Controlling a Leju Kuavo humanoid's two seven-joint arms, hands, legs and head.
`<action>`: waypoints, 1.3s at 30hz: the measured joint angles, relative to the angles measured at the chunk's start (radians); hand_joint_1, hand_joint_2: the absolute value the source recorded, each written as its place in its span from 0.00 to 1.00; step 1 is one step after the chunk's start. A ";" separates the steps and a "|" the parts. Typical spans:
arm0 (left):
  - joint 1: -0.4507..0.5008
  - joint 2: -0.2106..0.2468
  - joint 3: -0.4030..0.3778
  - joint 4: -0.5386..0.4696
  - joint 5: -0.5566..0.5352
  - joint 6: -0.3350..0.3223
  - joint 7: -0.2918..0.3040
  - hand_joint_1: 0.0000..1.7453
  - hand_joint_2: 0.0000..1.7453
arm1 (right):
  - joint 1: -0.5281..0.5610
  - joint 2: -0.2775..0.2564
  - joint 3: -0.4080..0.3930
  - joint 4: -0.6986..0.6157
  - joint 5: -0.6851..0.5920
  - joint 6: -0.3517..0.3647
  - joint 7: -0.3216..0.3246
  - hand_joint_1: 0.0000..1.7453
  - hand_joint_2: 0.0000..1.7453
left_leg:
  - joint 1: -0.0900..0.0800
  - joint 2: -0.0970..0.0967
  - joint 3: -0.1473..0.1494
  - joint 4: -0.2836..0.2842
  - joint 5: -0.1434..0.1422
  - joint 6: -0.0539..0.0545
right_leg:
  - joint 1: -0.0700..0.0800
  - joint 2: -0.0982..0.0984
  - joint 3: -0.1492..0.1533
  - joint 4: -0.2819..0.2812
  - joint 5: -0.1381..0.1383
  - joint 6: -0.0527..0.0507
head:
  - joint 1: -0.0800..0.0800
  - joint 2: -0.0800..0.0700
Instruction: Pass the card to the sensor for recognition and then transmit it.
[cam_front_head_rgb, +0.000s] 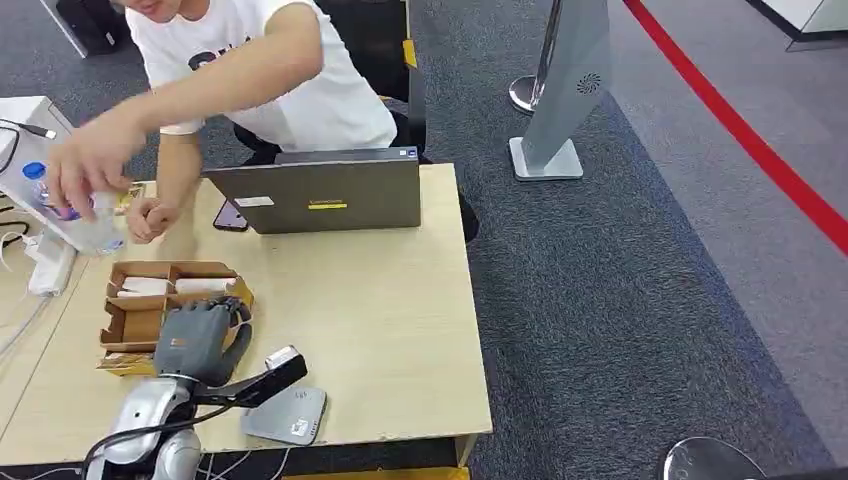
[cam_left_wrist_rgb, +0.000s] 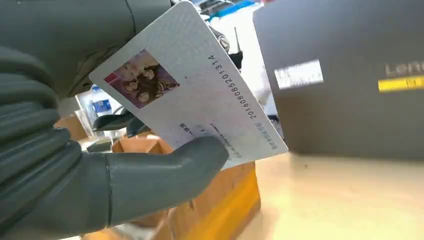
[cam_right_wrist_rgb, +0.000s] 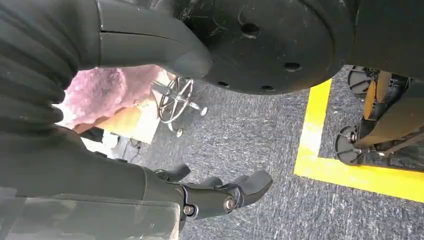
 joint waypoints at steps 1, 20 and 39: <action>0.002 0.000 -0.003 0.005 0.000 0.000 0.000 1.00 1.00 | 0.000 0.000 0.001 0.000 0.000 0.000 0.000 0.00 1.00 | 0.000 0.000 0.000 0.000 0.000 0.000 | 0.000 0.000 0.000 0.000 0.000 0.000 | 0.000 0.000; 0.022 0.000 -0.095 0.041 -0.021 0.007 -0.013 1.00 1.00 | 0.000 0.000 0.030 0.002 -0.044 0.000 -0.011 0.00 1.00 | 0.000 0.000 0.000 0.000 0.000 0.000 | 0.000 0.000 0.000 0.000 0.000 0.000 | 0.000 0.000; 0.030 -0.006 -0.161 0.059 -0.012 0.009 -0.022 1.00 1.00 | -0.001 0.000 0.060 0.006 -0.076 0.000 -0.016 0.00 1.00 | 0.000 0.000 0.000 0.000 0.000 0.001 | 0.000 -0.001 0.000 0.000 0.000 0.000 | 0.000 0.000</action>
